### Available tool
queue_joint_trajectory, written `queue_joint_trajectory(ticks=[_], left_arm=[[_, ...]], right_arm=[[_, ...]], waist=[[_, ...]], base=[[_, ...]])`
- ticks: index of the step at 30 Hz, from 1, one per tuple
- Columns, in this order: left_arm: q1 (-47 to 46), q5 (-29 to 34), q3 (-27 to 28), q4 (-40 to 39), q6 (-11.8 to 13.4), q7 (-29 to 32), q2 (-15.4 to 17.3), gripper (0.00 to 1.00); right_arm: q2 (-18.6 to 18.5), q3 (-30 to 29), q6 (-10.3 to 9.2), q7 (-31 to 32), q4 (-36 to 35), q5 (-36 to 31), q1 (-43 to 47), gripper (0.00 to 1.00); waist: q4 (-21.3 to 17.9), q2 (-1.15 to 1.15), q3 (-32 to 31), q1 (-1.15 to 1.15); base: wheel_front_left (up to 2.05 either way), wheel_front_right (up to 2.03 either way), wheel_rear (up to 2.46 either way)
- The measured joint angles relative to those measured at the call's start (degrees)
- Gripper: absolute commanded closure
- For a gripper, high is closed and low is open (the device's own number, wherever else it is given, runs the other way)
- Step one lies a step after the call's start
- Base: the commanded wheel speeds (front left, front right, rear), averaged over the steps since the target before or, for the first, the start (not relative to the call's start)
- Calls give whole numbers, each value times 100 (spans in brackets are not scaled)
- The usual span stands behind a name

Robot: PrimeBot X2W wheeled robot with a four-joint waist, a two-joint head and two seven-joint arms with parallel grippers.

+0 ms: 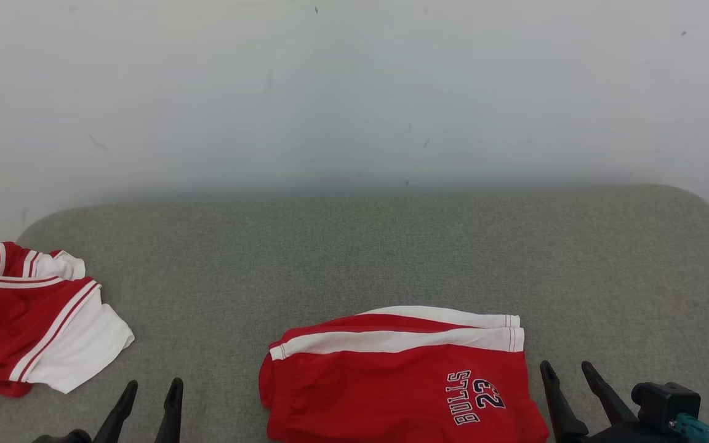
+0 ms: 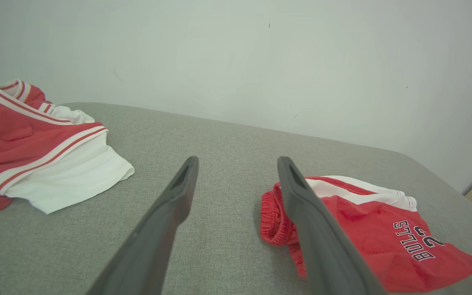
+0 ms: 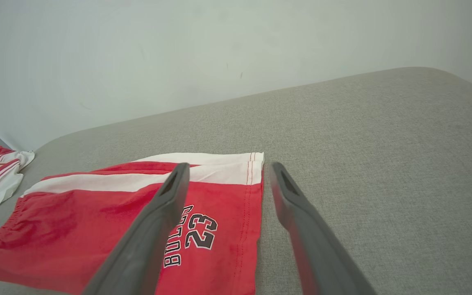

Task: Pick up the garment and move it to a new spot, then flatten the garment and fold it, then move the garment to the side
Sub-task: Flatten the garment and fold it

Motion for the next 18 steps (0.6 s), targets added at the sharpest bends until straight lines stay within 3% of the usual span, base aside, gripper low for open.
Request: queue_joint_trajectory(ticks=[8,13,16,18], left_arm=[[5,164,76,-116,0,1,-105,0],[16,241,89,-168,0,54,-158,0],[19,326,87,-229,0,103,-181,0],[19,341,81,-245,0,131,-210,0]], right_arm=[[-22,-1,-9,-21,76,-56,-5,0],[-54,-54,-325,413,365,-169,-117,0],[-130,-116,-534,888,575,-258,-626,0],[-140,-121,-564,1221,750,-257,-898,0]], waist=[[18,0,41,0],[26,0,52,0],[16,0,70,0],[10,0,82,0]], base=[[0,0,0],[0,0,0],[0,0,0],[0,0,0]])
